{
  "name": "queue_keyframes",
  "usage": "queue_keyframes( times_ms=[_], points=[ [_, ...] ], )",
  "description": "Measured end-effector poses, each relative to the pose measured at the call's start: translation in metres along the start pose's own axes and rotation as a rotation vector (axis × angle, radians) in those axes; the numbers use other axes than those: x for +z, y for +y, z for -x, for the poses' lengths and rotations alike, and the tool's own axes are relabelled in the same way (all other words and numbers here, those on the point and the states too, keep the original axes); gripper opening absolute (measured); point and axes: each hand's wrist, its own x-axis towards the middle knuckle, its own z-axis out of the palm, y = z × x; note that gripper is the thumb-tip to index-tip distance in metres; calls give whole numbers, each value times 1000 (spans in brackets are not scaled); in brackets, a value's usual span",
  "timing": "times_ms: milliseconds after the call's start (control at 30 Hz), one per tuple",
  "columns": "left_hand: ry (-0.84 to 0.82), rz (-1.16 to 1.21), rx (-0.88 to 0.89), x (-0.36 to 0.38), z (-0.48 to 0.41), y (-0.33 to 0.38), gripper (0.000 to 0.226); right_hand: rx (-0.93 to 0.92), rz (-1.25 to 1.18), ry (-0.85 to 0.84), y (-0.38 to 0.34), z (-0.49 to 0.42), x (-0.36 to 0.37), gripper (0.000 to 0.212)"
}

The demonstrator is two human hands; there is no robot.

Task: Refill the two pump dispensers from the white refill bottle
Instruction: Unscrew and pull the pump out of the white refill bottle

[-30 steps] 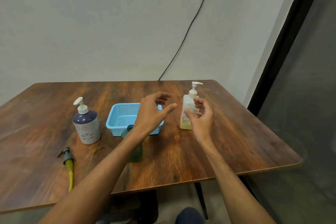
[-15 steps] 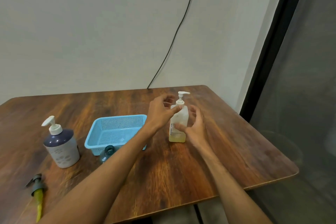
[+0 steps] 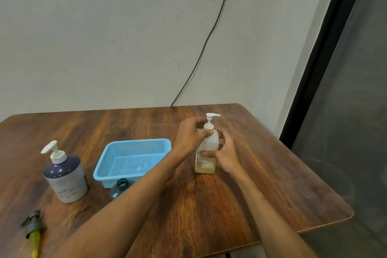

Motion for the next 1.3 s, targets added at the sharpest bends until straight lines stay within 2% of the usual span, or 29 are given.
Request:
queue_keyframes(
  times_ms=[467, 600, 767, 1100, 1300],
  points=[
    [119, 31, 64, -69, 59, 46, 31, -145, 34, -109, -57, 59, 17, 72],
    [146, -7, 38, -87, 91, 49, 32, -135, 49, -159, -58, 83, 31, 70],
    [149, -20, -6, -98, 127, 44, 31, -101, 83, -196, -50, 111, 48, 79],
    [149, 8, -47, -93, 159, 33, 28, -39, -6, -210, -35, 139, 55, 77],
    [65, 63, -41, -90, 156, 31, 28, -38, 14, -221, -30, 134, 54, 80]
  ],
)
